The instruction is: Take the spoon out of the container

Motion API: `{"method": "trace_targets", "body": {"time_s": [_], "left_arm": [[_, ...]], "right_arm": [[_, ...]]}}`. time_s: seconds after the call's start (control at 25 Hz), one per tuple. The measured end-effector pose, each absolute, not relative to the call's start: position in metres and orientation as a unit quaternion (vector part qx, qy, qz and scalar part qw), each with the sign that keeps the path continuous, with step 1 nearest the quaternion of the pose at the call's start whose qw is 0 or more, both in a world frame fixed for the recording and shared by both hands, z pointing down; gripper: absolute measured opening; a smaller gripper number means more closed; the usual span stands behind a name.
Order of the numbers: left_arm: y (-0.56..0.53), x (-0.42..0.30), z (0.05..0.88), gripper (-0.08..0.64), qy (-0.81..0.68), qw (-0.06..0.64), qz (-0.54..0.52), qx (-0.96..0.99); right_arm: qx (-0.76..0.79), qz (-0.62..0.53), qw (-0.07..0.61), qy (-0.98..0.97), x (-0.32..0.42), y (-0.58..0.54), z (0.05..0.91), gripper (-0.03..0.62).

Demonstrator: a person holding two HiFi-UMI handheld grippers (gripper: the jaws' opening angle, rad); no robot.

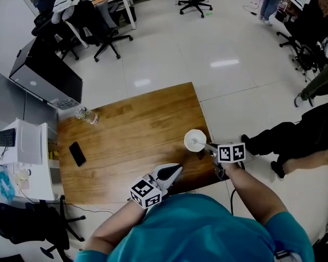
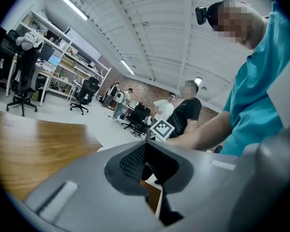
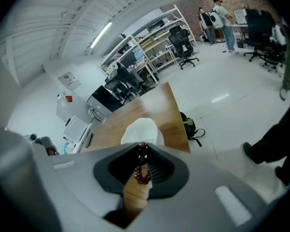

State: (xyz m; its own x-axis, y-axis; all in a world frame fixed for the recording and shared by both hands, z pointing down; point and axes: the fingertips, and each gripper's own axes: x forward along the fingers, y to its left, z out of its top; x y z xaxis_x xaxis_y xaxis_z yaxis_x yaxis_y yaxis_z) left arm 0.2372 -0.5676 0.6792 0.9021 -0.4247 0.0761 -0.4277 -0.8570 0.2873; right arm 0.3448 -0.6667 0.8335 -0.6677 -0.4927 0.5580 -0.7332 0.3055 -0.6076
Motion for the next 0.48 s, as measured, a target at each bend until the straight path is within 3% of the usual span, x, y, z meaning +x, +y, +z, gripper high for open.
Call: {"method": "trace_targets", "body": {"time_s": [0.48], "left_arm": [[-0.522, 0.235, 0.642, -0.002, -0.277, 0.129, -0.022, 0.952]], "right_arm": [[0.281, 0.443, 0.001, -0.851, 0.357, -0.593, 0.703, 0.048]]}}
